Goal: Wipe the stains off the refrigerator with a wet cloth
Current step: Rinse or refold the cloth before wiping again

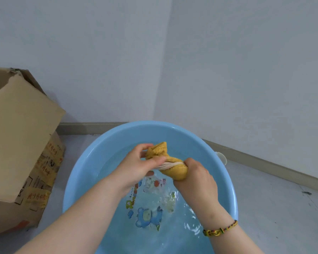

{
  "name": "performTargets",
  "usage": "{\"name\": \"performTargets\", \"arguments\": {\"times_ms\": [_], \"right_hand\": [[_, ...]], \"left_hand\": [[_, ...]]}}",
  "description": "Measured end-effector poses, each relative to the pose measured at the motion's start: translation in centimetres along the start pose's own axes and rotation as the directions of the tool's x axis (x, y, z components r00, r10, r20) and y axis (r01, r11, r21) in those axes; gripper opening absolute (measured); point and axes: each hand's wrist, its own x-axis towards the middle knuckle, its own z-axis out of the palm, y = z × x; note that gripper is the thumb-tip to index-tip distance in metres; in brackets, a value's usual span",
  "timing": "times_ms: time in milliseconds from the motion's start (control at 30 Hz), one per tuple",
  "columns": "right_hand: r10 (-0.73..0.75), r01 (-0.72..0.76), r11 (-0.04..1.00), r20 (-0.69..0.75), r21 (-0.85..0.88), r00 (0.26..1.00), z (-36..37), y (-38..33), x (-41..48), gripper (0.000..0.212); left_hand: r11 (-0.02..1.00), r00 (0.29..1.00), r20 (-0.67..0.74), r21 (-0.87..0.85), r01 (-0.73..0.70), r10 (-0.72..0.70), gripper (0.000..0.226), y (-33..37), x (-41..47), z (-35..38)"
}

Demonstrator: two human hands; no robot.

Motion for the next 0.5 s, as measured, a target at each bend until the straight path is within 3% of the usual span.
{"name": "performTargets", "arguments": {"times_ms": [67,133,200,300,367,500], "right_hand": [[-0.007,0.007,1.000,0.027,-0.003,1.000,-1.6,-0.9,-0.4,0.030],[-0.052,0.053,0.999,0.065,-0.012,0.997,-4.6,-2.5,-0.6,0.023],[-0.110,0.112,0.994,0.195,0.000,0.975,-8.2,-4.5,-0.7,0.032],[-0.131,0.010,0.957,0.402,0.288,0.906,-13.1,-7.7,-1.3,0.058],[-0.096,-0.109,0.849,0.354,0.516,0.930,-17.4,-10.1,-1.4,0.047],[0.006,-0.172,0.663,0.224,0.729,0.974,-25.1,-14.5,-2.5,0.013]], "left_hand": [[0.994,0.993,-0.121,-0.110,0.000,-0.013,0.024,1.4,-0.5,0.5],[0.987,0.975,-0.220,-0.162,-0.011,-0.025,0.017,3.8,-1.2,0.8],[0.981,0.966,-0.257,-0.194,-0.012,-0.039,0.012,7.5,-2.3,0.3],[0.995,0.961,-0.272,-0.079,-0.068,0.045,0.024,13.1,-4.7,-0.8],[0.993,0.965,-0.236,0.027,-0.111,0.115,0.026,18.0,-6.4,-1.1],[0.973,0.963,-0.172,0.141,-0.183,0.206,0.032,26.5,-10.3,-0.2]]}}
